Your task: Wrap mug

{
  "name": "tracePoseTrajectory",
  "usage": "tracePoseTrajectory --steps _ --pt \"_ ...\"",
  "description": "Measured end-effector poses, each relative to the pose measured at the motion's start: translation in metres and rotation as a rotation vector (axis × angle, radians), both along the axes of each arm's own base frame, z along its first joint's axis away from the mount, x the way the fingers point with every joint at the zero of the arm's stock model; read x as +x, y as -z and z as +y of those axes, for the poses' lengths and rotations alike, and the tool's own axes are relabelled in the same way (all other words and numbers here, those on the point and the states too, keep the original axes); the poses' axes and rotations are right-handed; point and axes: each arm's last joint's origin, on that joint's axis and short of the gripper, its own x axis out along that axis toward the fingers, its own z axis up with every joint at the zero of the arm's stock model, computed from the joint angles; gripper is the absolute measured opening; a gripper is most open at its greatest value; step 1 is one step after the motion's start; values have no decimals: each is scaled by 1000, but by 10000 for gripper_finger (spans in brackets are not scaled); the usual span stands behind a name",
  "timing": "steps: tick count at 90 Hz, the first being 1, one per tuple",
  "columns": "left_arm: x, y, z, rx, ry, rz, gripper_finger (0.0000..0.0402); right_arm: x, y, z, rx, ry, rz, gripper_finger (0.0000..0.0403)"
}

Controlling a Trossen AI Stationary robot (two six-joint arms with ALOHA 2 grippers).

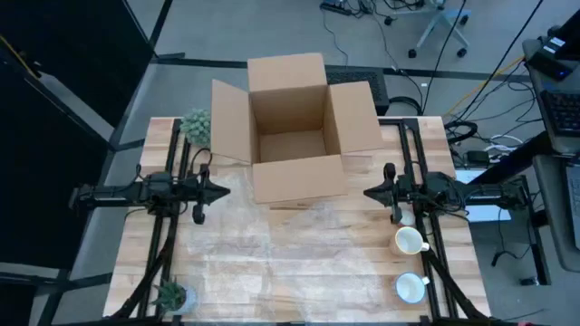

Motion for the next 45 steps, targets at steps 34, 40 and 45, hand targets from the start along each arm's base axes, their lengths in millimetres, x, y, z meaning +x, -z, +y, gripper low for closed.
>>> tracePoseTrajectory --steps 34,40,45 --pt "0 0 0 0 0 0 0 0 0 0 131 -1 -2 2" --pt "0 0 0 0 0 0 0 0 0 0 132 -1 -4 2" --pt "0 0 0 0 0 0 0 0 -1 0 131 -2 -15 2"
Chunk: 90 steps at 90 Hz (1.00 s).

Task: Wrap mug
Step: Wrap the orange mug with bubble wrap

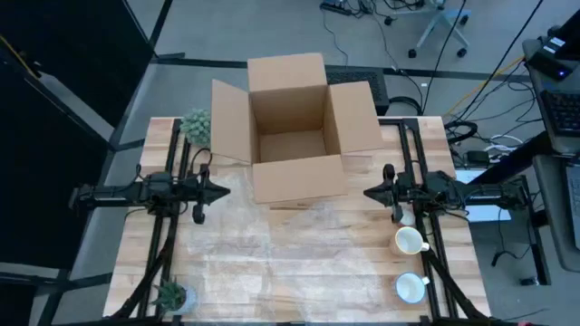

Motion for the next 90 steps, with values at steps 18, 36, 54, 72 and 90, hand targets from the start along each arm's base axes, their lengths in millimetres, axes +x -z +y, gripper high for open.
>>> tracePoseTrajectory --steps 18,36,54,72,90 --pt "0 0 0 0 0 0 0 0 -1 0 -2 0 -11 2" --pt "0 0 0 0 0 0 0 -1 -12 0 -23 9 -101 2" --pt "0 0 0 6 0 0 0 -1 -38 -1 -70 40 -74 1" --pt "0 0 0 6 -1 0 0 12 -75 0 -24 21 141 0" --pt "0 0 0 6 0 0 0 31 -110 0 35 30 436 0"
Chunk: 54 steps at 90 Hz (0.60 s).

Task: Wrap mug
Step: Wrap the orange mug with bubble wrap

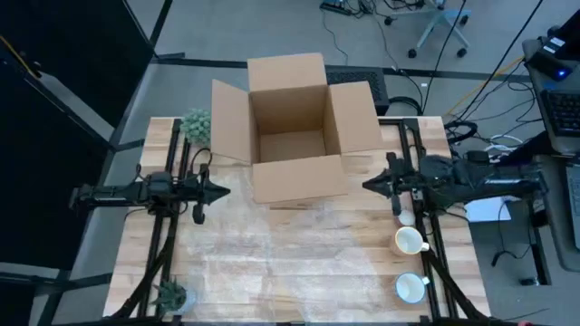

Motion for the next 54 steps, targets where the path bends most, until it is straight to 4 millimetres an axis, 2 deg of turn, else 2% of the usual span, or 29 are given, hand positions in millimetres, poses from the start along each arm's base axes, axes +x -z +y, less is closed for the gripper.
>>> tracePoseTrajectory --steps 14,30,54 --pt "0 0 0 1 0 2 0 12 -21 0 59 30 116 0" --pt "0 0 0 0 0 4 0 12 -35 2 174 74 310 0" --pt "0 0 0 1 0 4 0 2 -24 19 317 160 628 0"
